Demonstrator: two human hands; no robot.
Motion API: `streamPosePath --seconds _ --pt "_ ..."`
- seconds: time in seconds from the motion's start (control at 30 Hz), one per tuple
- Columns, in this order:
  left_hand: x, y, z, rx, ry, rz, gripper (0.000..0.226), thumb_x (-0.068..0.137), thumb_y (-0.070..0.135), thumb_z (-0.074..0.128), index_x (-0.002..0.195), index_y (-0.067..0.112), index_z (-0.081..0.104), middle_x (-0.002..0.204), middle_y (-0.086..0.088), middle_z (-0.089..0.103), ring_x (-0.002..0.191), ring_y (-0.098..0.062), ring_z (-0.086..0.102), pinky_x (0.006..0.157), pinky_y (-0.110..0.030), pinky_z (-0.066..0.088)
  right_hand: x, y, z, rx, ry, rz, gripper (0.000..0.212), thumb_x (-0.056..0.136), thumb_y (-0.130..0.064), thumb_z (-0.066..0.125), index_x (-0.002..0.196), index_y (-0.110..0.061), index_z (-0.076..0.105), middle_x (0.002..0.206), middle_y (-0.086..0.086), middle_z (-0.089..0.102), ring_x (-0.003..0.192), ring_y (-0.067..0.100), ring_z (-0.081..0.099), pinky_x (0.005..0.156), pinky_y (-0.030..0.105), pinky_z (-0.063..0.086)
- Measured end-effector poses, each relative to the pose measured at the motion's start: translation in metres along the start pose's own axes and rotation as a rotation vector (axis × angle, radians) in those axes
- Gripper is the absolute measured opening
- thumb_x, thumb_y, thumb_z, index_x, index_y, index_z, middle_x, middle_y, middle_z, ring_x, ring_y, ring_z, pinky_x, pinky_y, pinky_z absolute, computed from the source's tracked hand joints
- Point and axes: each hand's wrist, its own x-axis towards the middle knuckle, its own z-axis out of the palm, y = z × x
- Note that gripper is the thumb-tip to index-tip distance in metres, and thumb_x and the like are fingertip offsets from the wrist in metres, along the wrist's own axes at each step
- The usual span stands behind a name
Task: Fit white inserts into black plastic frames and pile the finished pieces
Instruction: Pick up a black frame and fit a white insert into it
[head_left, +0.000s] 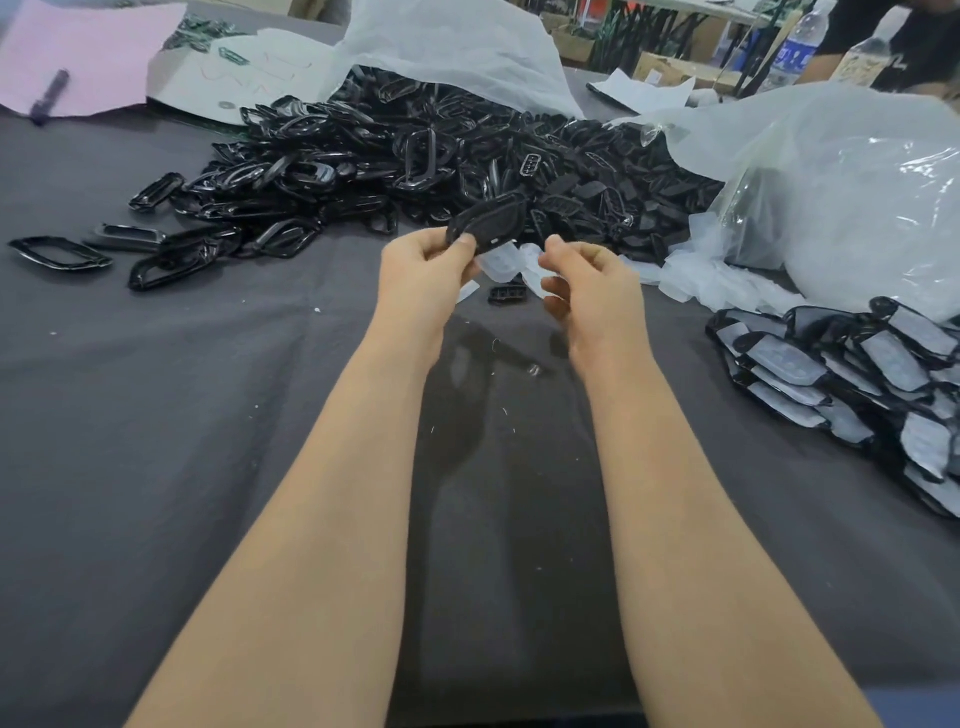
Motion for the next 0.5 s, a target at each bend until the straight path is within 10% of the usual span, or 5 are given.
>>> streamPosePath --seconds 0.5 --pt "-0.0036 0.0029 -0.0017 0.003 -0.126 -0.05 0.016 0.097 0.0 0.05 0.097 0.001 0.066 0.097 -0.011 0.069 0.098 -0.021 0.066 0.09 -0.027 0.055 -0.0002 0.0001 0.0008 0.037 -0.194 0.015 0.018 0.093 -0.009 0.058 0.08 -0.017 0.067 0.067 -0.006 0.067 0.063 0.006 0.058 0.057 0.017 0.049"
